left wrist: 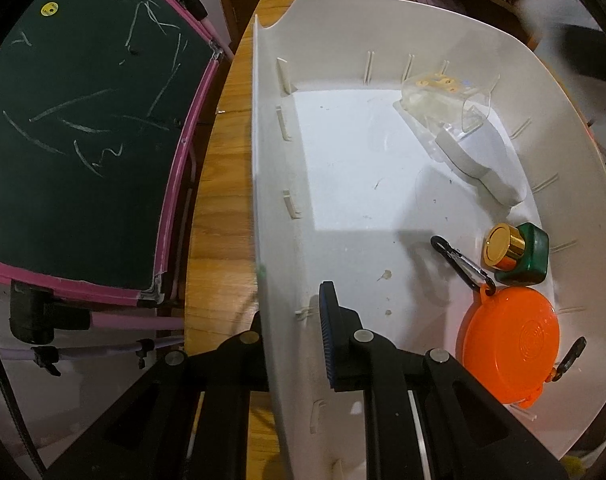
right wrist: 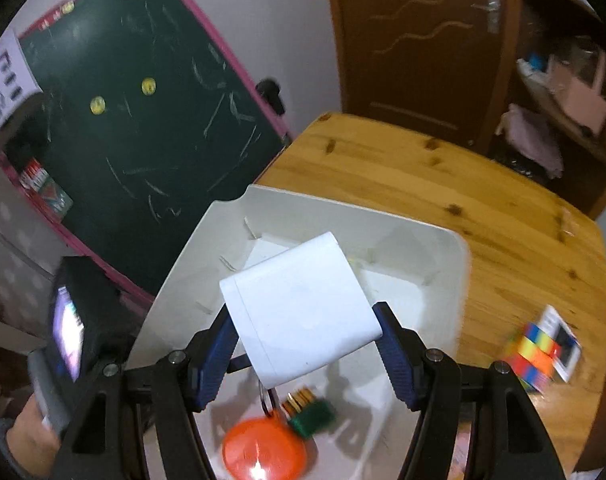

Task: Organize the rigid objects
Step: 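Carry the white charger into the tray and open the right tool, then withdraw the right tool from the tray toward the pink correction tape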

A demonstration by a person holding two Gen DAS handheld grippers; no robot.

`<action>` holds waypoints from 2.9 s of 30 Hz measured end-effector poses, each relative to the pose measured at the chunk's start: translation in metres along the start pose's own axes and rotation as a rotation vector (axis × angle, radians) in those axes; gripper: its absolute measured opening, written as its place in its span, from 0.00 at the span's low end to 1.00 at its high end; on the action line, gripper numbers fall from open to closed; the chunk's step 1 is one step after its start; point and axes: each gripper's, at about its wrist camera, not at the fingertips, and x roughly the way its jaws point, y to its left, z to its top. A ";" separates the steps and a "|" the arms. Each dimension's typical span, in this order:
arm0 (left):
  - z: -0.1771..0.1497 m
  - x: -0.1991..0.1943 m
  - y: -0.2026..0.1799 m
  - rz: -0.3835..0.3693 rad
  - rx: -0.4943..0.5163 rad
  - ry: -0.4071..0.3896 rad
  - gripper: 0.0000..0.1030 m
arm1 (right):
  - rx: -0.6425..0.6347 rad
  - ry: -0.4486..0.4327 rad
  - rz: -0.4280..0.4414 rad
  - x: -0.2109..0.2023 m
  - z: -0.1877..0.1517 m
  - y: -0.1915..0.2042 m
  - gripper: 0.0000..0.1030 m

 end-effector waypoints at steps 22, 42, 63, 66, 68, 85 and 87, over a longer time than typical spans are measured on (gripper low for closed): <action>0.001 0.001 0.001 -0.028 -0.027 0.003 0.15 | -0.083 0.234 0.108 0.129 0.042 0.020 0.66; 0.000 0.004 0.005 -0.041 -0.030 0.005 0.15 | 0.029 0.202 0.137 0.104 0.033 0.003 0.67; 0.001 0.007 0.002 0.000 -0.012 0.020 0.15 | 0.112 -0.032 0.063 -0.028 -0.032 -0.032 0.67; 0.000 0.005 -0.003 0.014 -0.002 0.016 0.13 | 0.126 -0.055 0.065 -0.047 -0.043 -0.039 0.67; 0.000 0.005 -0.003 0.019 -0.002 0.019 0.13 | 0.134 -0.076 0.056 -0.061 -0.051 -0.044 0.67; -0.003 0.004 0.001 0.004 -0.026 0.028 0.11 | 0.141 -0.069 -0.192 -0.105 -0.134 -0.098 0.67; -0.003 0.004 0.001 0.003 -0.027 0.027 0.11 | 0.135 -0.041 -0.217 -0.097 -0.147 -0.101 0.67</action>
